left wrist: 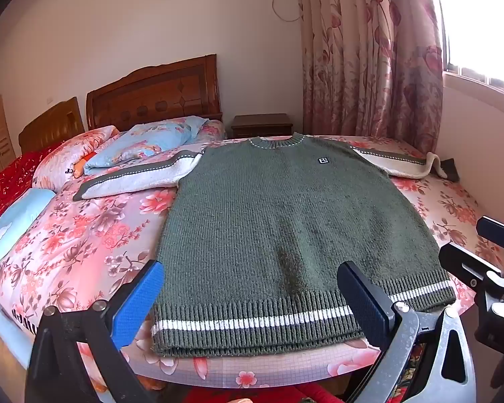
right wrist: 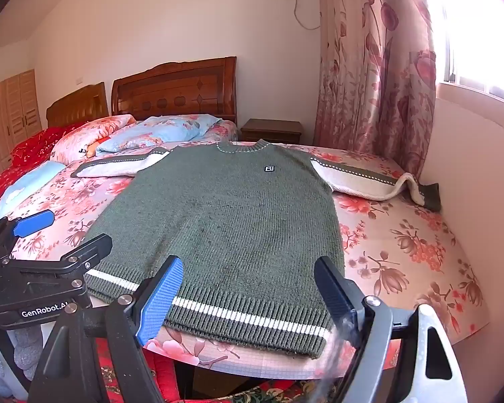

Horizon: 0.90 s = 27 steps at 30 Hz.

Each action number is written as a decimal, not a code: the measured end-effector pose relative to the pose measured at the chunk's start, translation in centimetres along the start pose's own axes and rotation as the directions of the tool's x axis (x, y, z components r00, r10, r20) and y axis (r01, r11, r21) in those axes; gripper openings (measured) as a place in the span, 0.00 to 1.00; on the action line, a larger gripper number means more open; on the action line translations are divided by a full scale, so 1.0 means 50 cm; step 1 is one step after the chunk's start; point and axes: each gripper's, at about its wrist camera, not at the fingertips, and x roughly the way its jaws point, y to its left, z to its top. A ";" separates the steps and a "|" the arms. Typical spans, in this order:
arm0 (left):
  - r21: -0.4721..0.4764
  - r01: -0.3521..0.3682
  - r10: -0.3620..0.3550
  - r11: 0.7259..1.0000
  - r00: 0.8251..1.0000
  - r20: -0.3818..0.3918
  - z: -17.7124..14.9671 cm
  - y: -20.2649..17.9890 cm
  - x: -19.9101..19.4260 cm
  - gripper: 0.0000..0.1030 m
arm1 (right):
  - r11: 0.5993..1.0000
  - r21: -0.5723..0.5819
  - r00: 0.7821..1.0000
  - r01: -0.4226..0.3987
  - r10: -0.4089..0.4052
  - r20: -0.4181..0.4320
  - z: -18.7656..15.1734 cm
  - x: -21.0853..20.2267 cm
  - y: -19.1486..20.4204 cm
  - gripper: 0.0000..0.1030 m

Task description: Fold small clothes

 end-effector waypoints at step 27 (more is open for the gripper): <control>0.001 0.004 -0.004 1.000 1.000 -0.004 -0.001 -0.005 -0.001 1.00 | 1.000 -0.004 1.000 0.004 -0.004 -0.001 0.000 0.009 0.001 0.80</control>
